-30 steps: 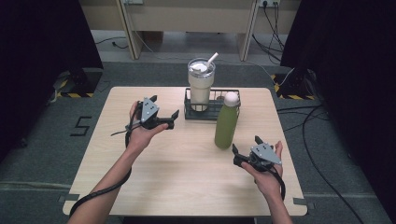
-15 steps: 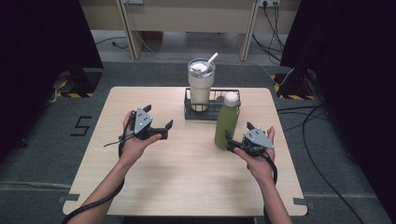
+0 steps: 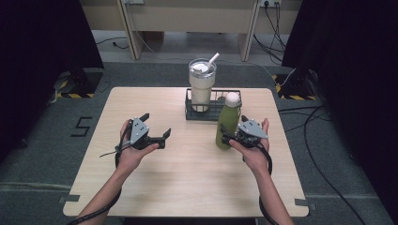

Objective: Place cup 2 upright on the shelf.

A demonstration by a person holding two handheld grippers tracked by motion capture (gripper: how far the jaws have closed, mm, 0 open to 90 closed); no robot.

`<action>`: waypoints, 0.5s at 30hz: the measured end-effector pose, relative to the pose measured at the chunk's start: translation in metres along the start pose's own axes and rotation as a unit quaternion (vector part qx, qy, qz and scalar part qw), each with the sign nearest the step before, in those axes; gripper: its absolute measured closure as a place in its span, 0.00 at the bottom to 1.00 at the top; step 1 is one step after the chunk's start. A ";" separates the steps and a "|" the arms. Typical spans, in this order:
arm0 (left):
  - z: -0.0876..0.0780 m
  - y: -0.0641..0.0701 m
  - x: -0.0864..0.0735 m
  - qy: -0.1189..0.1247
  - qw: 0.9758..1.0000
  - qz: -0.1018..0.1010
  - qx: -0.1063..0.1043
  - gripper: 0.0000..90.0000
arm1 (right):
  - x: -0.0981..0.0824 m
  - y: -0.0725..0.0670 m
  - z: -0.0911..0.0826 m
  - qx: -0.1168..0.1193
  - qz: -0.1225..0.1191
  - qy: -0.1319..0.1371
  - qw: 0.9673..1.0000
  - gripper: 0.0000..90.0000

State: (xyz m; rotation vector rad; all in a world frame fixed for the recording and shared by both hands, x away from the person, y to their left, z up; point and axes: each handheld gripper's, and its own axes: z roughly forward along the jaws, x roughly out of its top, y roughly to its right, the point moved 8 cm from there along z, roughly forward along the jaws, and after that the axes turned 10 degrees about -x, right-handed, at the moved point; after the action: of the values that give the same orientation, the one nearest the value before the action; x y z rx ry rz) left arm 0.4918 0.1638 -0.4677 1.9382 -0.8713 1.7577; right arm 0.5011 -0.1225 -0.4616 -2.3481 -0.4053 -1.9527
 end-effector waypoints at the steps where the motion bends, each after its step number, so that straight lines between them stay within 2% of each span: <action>1: 0.000 0.001 -0.001 0.001 1.000 -0.003 -0.003 0.00 | 0.000 -0.001 0.002 0.001 0.000 0.000 1.000 0.13; 10: -0.008 0.003 -0.010 -0.002 1.000 -0.010 -0.002 0.00 | -0.001 -0.008 0.018 0.005 -0.009 -0.009 1.000 0.13; 15: -0.014 0.003 -0.016 -0.005 1.000 -0.012 -0.002 0.00 | -0.004 -0.012 0.025 0.002 -0.017 -0.013 1.000 0.17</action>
State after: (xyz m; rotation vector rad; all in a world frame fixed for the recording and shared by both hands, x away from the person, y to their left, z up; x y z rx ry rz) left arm 0.4786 0.1737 -0.4815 1.9475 -0.8518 1.7330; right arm 0.5214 -0.1064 -0.4714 -2.3814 -0.4515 -1.9371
